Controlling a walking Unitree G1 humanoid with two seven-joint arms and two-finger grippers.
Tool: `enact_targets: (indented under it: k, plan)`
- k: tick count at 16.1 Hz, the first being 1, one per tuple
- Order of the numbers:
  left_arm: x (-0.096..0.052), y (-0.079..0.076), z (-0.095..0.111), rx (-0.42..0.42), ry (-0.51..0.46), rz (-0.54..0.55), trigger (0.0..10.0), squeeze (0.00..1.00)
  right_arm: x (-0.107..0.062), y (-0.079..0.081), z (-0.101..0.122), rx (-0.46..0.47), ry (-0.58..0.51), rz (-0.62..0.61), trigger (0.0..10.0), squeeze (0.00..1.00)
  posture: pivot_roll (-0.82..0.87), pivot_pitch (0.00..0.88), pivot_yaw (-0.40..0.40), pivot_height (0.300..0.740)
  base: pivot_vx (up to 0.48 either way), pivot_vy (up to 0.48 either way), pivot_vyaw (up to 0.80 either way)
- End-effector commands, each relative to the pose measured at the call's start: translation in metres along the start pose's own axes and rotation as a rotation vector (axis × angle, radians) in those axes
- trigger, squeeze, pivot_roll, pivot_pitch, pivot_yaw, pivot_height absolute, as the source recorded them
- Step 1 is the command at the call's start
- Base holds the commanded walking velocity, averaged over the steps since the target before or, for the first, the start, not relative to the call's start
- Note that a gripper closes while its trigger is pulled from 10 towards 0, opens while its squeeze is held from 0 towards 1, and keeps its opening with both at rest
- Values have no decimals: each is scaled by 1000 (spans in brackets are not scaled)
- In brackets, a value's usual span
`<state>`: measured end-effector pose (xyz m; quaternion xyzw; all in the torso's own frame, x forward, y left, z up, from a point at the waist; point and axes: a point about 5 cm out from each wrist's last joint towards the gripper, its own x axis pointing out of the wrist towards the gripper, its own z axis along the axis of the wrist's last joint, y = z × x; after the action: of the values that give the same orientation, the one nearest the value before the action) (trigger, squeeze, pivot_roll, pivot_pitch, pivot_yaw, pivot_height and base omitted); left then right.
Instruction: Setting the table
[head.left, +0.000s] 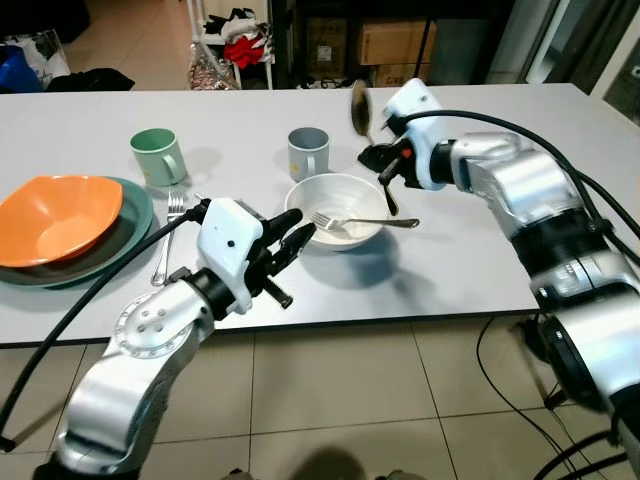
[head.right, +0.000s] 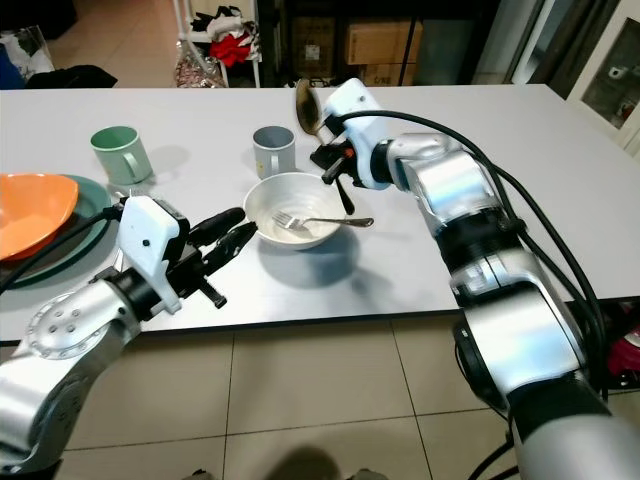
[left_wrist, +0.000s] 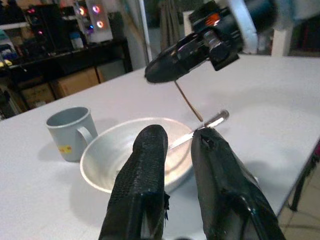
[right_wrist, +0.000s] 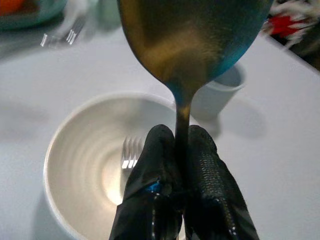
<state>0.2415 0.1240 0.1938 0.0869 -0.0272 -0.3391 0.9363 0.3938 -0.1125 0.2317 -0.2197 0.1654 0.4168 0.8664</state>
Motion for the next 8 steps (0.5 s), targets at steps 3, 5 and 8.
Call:
enact_targets:
  k: [3, 5, 8]
  plan:
    - [-5, -5, 3, -6, 23, -32, 10000, 0, 6, 0, 4, -109, 105, 64, 10000, 0, -57, 7, -10, 740, 0, 0, 0]
    - [-7, -7, 5, -11, 31, -39, 10000, 0, 11, 0, 3, -167, 167, 52, 10000, 0, -54, 13, -18, 740, 0, 0, 0]
    - [-9, -7, 7, -16, 32, -22, 10000, 0, 14, -5, 13, -224, 133, -30, 10000, 0, -45, 21, -31, 740, 0, 0, 0]
